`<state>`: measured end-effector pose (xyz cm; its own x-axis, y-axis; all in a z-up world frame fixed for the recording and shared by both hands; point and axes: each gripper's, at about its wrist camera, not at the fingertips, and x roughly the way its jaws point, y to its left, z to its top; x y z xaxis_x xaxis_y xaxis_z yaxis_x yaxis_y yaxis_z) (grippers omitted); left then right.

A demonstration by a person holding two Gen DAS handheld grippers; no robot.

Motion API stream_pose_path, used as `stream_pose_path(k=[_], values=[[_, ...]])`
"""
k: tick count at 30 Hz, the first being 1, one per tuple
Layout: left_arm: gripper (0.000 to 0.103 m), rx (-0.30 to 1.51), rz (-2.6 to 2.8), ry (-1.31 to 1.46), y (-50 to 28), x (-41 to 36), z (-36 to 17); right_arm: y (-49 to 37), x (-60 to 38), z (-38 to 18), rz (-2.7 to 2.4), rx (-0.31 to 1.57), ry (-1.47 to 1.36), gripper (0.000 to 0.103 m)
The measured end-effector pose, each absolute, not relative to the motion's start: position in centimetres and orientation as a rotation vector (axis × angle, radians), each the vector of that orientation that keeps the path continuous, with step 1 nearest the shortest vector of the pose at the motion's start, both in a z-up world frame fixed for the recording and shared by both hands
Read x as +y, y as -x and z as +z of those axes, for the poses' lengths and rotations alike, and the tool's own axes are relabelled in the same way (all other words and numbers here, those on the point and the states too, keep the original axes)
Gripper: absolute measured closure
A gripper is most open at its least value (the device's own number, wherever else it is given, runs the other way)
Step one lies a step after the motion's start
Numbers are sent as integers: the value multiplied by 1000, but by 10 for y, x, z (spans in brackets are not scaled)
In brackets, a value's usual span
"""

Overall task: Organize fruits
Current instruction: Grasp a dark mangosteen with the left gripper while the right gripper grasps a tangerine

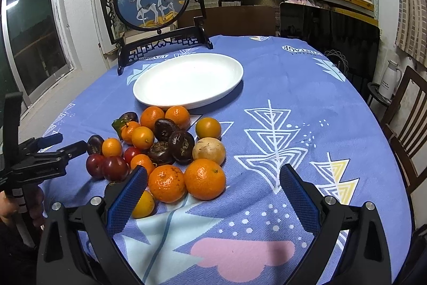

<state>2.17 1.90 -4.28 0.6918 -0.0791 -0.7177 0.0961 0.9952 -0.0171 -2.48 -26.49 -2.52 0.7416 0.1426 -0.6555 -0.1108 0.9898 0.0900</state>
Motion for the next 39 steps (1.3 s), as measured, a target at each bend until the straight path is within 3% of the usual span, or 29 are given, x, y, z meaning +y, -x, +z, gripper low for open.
stream_pose_path(k=[2,4,7,13,16,18,20,21,32,36,39], values=[[7,814,-108,-15,-27,20,-47,23,-266,-26,134,724,-45,4],[42,835,-136,2,-35,22,-53,21,-268,-27,129,729,-46,4],[58,887,-219,71,-45,26,-64,17,-271,-30,119,741,-51,4],[61,868,-239,37,-52,17,-66,9,-273,-34,110,758,-49,4],[50,876,-223,49,-59,18,-69,8,-272,-37,109,766,-33,4],[50,882,-235,72,-65,19,-72,8,-274,-40,108,777,-26,4],[56,884,-264,96,-66,21,-73,8,-277,-44,112,789,-20,4],[71,884,-308,114,-66,20,-72,8,-279,-46,110,792,-16,4],[71,770,-307,84,-35,20,-43,-8,-269,-65,226,847,-45,13],[72,778,-299,76,-30,20,-45,-24,-274,-74,279,891,-179,23],[71,784,-295,77,-30,21,-46,-26,-276,-75,368,908,-257,47]])
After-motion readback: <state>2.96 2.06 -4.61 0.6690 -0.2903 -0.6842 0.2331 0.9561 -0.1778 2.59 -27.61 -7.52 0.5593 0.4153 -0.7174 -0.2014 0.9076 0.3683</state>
